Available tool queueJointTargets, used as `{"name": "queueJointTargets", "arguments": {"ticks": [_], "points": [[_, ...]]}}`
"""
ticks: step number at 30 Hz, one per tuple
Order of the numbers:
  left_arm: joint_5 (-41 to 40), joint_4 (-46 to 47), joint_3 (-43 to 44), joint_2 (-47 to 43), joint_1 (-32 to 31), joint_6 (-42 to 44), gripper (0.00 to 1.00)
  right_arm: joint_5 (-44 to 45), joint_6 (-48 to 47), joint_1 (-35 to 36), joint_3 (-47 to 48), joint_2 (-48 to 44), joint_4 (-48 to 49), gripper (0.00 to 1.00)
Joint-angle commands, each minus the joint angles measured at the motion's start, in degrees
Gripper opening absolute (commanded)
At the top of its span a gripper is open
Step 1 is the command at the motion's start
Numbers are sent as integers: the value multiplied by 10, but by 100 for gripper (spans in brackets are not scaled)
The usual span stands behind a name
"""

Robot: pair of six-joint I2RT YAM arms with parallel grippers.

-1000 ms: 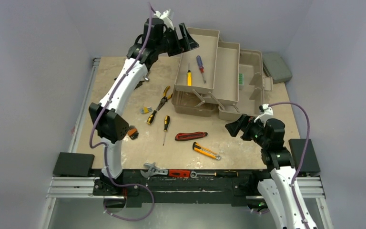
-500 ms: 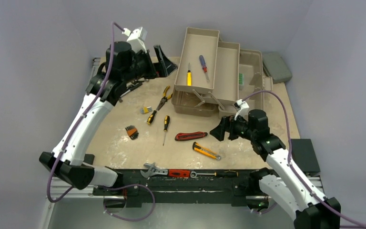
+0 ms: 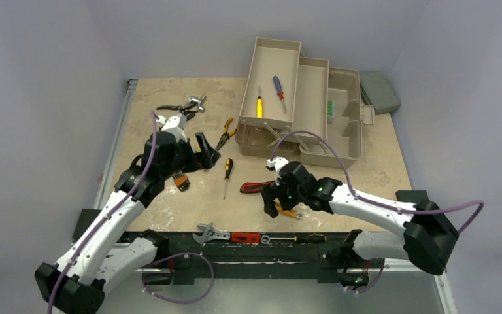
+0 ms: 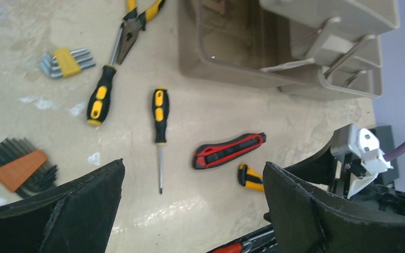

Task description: Pack the tool kit

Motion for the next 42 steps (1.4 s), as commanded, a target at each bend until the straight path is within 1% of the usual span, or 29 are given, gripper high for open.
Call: {"name": "queueJointTargets", "arguments": {"ticks": [1, 3, 6, 8, 10, 13, 17, 21, 23, 25, 28, 31, 33, 36, 38, 42], "points": [[-55, 29, -93, -66, 2, 6, 100, 109, 7, 46, 39, 59, -12, 92], [-60, 30, -129, -89, 1, 18, 100, 138, 14, 64, 50, 87, -16, 92], [-27, 69, -190, -129, 2, 41, 100, 170, 33, 72, 54, 117, -12, 91], [-6, 97, -232, -159, 2, 48, 100, 182, 41, 72, 47, 124, 0, 90], [3, 112, -261, -181, 2, 57, 100, 175, 45, 72, 41, 125, 11, 87], [7, 110, -278, -189, 2, 75, 99, 164, 47, 72, 40, 138, 14, 82], [15, 102, -281, -185, 2, 87, 97, 172, 56, 82, 67, 190, -13, 76], [32, 129, -300, -196, 2, 86, 96, 213, 66, 108, 92, 223, -38, 59], [27, 126, -299, -195, 2, 84, 96, 229, 71, 118, 101, 226, -54, 43], [26, 128, -300, -192, 2, 84, 96, 230, 74, 125, 105, 215, -57, 28], [26, 128, -299, -187, 2, 83, 96, 219, 74, 128, 105, 177, -49, 12], [28, 127, -298, -187, 1, 83, 96, 191, 75, 128, 95, 103, -25, 3], [30, 126, -298, -192, 2, 84, 96, 156, 78, 128, 88, 55, 1, 0], [38, 130, -304, -206, 2, 86, 96, 155, 83, 127, 91, 2, 9, 0], [43, 134, -308, -212, 2, 87, 96, 176, 91, 126, 105, -22, -5, 0], [46, 137, -306, -205, 2, 88, 96, 248, 112, 109, 144, -61, -38, 0]]}}
